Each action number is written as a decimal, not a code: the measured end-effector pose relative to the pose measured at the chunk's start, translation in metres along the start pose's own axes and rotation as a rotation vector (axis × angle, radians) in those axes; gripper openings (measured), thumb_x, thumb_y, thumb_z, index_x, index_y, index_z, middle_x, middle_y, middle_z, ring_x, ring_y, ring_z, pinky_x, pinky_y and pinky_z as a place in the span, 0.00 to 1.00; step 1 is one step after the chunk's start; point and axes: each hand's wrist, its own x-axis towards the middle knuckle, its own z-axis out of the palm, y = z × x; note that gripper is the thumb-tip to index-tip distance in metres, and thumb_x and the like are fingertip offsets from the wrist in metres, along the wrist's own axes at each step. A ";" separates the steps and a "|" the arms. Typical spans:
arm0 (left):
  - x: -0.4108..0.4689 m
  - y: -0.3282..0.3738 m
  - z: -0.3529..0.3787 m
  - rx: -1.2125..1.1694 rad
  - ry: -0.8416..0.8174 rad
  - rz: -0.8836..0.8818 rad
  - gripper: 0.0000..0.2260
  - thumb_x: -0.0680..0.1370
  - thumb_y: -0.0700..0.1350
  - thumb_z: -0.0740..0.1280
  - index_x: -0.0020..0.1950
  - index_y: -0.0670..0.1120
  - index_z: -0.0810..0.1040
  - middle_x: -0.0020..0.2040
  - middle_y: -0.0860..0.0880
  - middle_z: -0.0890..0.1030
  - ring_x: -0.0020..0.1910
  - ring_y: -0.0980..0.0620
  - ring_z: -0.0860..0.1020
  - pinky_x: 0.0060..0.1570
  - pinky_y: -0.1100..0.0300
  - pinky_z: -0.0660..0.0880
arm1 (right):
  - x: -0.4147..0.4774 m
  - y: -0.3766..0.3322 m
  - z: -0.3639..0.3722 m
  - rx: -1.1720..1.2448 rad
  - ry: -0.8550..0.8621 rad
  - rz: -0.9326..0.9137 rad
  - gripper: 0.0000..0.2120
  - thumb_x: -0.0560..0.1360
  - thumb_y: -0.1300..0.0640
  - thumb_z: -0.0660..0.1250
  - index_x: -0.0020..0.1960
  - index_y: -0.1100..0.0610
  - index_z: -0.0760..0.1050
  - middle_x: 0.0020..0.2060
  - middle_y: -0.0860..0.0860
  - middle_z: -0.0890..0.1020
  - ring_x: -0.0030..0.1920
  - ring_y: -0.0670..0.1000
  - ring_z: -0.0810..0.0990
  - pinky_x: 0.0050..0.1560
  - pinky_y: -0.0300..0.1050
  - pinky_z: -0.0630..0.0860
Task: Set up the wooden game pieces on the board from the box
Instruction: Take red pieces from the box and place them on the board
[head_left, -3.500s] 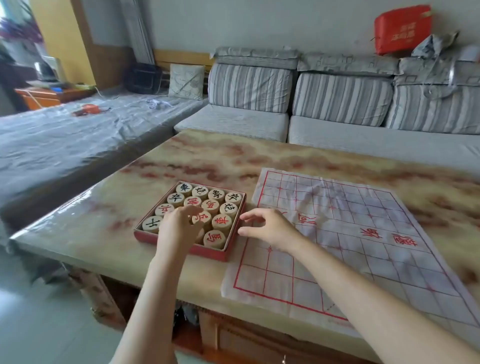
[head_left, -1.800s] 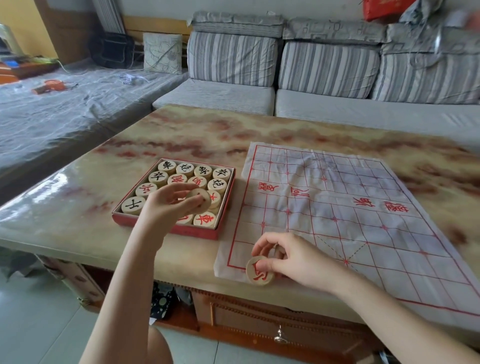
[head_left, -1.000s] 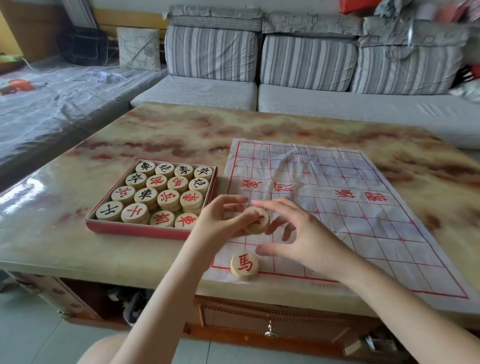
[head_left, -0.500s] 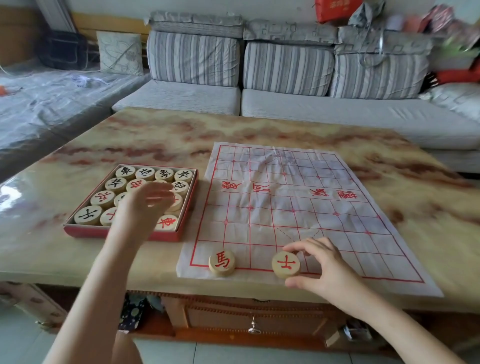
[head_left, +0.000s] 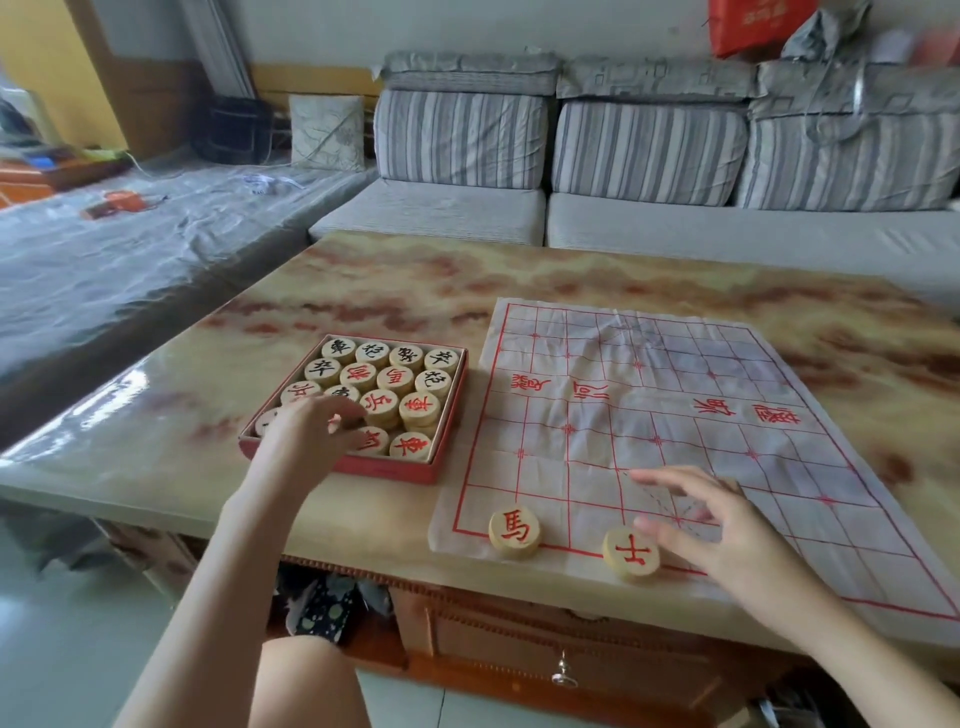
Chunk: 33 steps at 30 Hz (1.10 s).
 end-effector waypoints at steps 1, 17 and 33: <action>0.004 -0.002 0.000 0.022 -0.013 -0.001 0.13 0.68 0.44 0.74 0.52 0.48 0.82 0.51 0.46 0.80 0.49 0.48 0.76 0.47 0.58 0.71 | 0.005 -0.004 0.002 0.011 0.006 0.012 0.14 0.70 0.45 0.67 0.54 0.34 0.73 0.53 0.33 0.72 0.53 0.28 0.66 0.59 0.36 0.62; 0.011 -0.011 -0.012 -0.229 0.189 -0.154 0.24 0.64 0.46 0.77 0.57 0.49 0.74 0.49 0.49 0.82 0.51 0.49 0.78 0.51 0.57 0.73 | 0.121 -0.083 0.093 0.139 -0.189 -0.185 0.08 0.75 0.58 0.66 0.52 0.51 0.80 0.47 0.47 0.82 0.47 0.37 0.77 0.53 0.32 0.71; -0.025 -0.016 -0.015 -0.354 0.349 0.041 0.19 0.64 0.45 0.78 0.53 0.51 0.80 0.54 0.52 0.77 0.51 0.53 0.79 0.51 0.57 0.76 | 0.161 -0.125 0.147 -0.843 -0.343 -0.213 0.17 0.72 0.50 0.69 0.61 0.46 0.76 0.63 0.54 0.67 0.67 0.60 0.55 0.70 0.53 0.49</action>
